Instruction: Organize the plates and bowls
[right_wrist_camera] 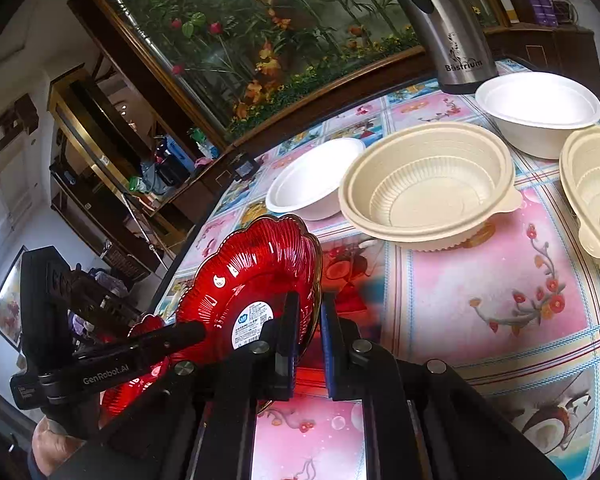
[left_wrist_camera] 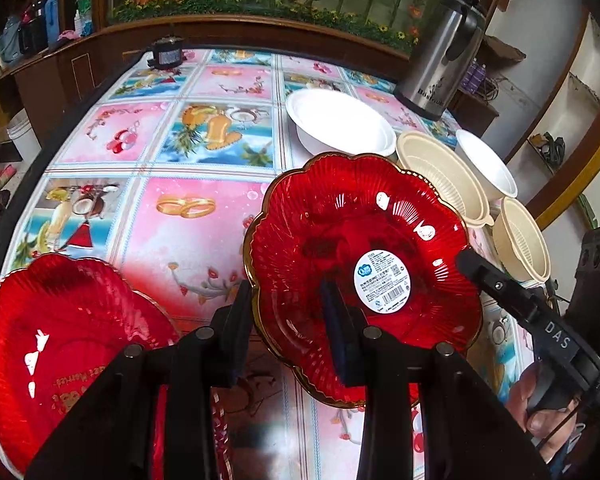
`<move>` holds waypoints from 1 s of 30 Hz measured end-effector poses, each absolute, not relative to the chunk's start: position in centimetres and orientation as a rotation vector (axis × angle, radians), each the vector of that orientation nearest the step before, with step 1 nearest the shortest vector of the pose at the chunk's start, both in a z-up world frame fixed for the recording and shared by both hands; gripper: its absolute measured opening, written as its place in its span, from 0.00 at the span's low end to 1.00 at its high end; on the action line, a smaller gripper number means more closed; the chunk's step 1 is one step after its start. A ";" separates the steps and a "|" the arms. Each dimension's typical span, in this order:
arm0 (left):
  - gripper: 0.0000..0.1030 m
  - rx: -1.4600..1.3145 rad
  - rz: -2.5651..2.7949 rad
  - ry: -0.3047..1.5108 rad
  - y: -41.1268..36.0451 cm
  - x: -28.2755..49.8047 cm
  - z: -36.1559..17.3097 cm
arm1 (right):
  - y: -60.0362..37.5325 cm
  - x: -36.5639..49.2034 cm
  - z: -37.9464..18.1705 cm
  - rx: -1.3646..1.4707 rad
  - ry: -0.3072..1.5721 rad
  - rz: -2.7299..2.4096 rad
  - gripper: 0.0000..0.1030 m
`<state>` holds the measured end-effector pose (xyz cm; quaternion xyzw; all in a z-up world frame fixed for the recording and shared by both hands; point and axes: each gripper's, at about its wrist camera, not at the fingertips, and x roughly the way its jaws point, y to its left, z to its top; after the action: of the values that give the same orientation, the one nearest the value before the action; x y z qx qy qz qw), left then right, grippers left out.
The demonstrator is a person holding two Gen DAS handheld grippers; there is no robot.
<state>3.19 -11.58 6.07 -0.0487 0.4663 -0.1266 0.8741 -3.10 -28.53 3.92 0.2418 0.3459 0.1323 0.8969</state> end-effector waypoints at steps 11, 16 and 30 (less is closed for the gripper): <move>0.30 -0.116 -0.234 0.884 -8.2 0.3 8.3 | -25.7 -4.5 5.5 0.505 0.691 0.321 0.09; 0.30 -0.142 -0.214 0.853 -6.3 -1.0 8.9 | -23.9 -4.8 6.3 0.499 0.695 0.347 0.09; 0.30 -0.228 -0.133 0.815 0.6 -4.4 8.5 | -17.1 -5.4 8.1 0.420 0.721 0.451 0.09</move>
<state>-4.41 0.64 8.46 -0.1106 0.3952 -0.0647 0.9096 -5.45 -17.12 8.11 0.2022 0.3472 0.2171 0.8896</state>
